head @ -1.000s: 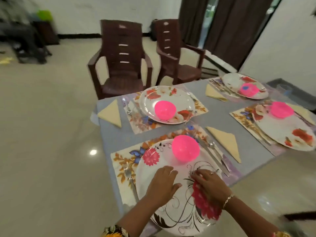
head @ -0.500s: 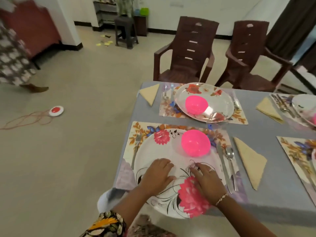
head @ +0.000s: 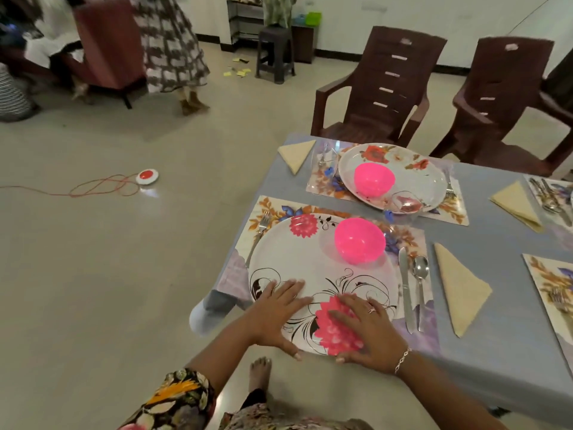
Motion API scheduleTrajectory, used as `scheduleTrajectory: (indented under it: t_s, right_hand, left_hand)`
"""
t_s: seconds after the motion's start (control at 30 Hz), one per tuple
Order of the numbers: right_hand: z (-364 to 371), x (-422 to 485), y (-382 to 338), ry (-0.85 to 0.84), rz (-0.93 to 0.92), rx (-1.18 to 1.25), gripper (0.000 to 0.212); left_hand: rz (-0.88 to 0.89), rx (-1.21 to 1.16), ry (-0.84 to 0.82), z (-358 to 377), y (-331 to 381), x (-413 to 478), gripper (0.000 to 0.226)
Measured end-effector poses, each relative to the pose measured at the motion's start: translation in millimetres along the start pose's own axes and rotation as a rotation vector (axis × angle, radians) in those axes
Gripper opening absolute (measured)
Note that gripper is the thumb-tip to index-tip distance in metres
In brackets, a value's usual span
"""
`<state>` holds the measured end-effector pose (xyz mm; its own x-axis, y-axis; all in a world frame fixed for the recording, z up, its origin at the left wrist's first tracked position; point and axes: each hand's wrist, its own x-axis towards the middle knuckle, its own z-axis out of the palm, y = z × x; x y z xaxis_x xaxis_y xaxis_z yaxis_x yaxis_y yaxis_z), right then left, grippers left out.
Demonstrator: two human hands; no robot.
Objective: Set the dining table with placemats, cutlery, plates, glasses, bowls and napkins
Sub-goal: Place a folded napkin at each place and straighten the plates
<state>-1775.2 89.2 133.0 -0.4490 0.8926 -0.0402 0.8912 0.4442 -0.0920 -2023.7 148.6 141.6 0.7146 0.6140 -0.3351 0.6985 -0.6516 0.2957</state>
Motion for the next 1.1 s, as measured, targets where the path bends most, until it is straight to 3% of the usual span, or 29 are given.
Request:
scheduleTrajectory:
  t_s: [0.6, 0.83, 0.9, 1.0, 1.1]
  right_hand:
    - [-2.9, 32.0, 27.2, -0.171, 0.063, 0.065, 0.077]
    - [-6.9, 44.1, 34.0, -0.12, 0.03, 0.157, 0.101]
    - [-9.3, 46.7, 33.7, -0.135, 0.026, 0.122, 0.097]
    - [-10.6, 42.9, 31.5, -0.125, 0.108, 0.082, 0.086]
    - [-1.9, 21.3, 19.9, 0.034, 0.267, 0.147, 0.082]
  left_hand:
    - [-0.075, -0.09, -0.017, -23.4, -10.5, 29.0, 0.104]
    - [-0.07, -0.119, 0.014, -26.4, -19.4, 39.2, 0.1]
    - [-0.08, -0.098, 0.03, -27.9, -21.1, 39.2, 0.098]
    - [-0.146, -0.055, 0.197, -15.0, -20.3, 31.4, 0.104]
    - [-0.295, -0.205, 0.466, 11.5, -12.8, 15.1, 0.123]
